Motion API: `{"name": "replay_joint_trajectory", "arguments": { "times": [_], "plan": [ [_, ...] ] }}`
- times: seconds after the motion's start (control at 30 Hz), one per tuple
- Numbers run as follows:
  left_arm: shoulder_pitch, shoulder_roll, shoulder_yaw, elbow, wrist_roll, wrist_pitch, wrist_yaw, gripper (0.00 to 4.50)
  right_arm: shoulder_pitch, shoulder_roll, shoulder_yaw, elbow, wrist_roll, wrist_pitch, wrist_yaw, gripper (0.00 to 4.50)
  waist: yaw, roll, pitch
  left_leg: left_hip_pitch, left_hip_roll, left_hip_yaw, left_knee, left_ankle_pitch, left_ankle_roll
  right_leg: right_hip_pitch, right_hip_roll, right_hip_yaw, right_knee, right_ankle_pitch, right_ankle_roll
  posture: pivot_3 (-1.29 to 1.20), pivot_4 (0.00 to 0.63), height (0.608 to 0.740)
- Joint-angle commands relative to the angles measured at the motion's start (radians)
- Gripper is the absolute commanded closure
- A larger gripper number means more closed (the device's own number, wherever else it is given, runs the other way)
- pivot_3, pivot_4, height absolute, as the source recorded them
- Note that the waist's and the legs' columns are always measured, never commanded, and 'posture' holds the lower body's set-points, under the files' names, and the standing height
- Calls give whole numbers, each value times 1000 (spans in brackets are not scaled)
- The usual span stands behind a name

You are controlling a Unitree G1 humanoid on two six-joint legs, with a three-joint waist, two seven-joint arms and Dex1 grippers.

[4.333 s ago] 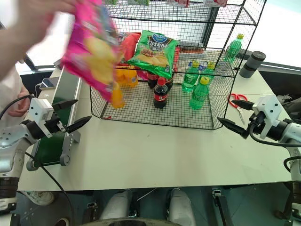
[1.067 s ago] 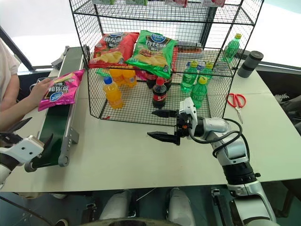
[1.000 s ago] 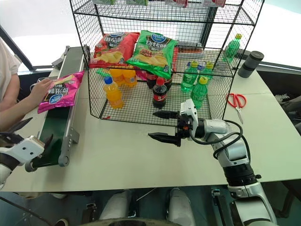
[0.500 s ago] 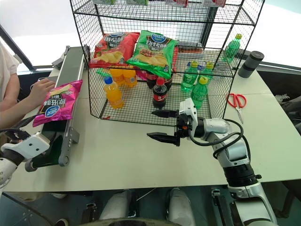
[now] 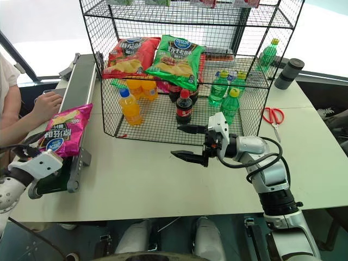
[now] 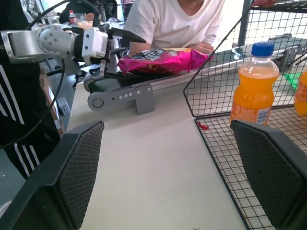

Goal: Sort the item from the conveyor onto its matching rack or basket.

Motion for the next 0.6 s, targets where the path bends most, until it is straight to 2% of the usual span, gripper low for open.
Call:
{"name": "replay_joint_trajectory", "arguments": {
  "times": [0.03,0.13,0.37,0.5,0.6],
  "plan": [
    [-12,13,-4,-1,-7,10,9,0,-20,-9,-21,-43,2,-14,-8,93,0,0,0,0,0,0,0,0,0,0,0,0,0,0,0,0,150,740],
    [-17,10,-11,2,-6,18,8,833,-33,-12,-24,-41,3,-8,-14,0,0,0,0,0,0,1,0,0,0,0,0,0,0,0,0,0,150,740],
    [-29,10,-28,-1,-20,36,6,4399,-48,-23,-32,-26,1,-15,-18,0,0,0,0,0,0,1,0,0,0,0,0,0,0,0,0,0,150,740],
    [-39,12,-21,-12,-38,37,4,4473,-48,-24,-30,-23,-2,-18,-24,0,0,0,0,0,0,1,0,0,0,0,0,0,0,0,0,0,150,740],
    [-66,7,33,-24,-157,44,-30,4473,-45,-22,-29,-16,-10,-27,-26,0,1,0,0,0,0,1,0,0,0,0,0,0,0,0,0,0,150,740]
  ]
}}
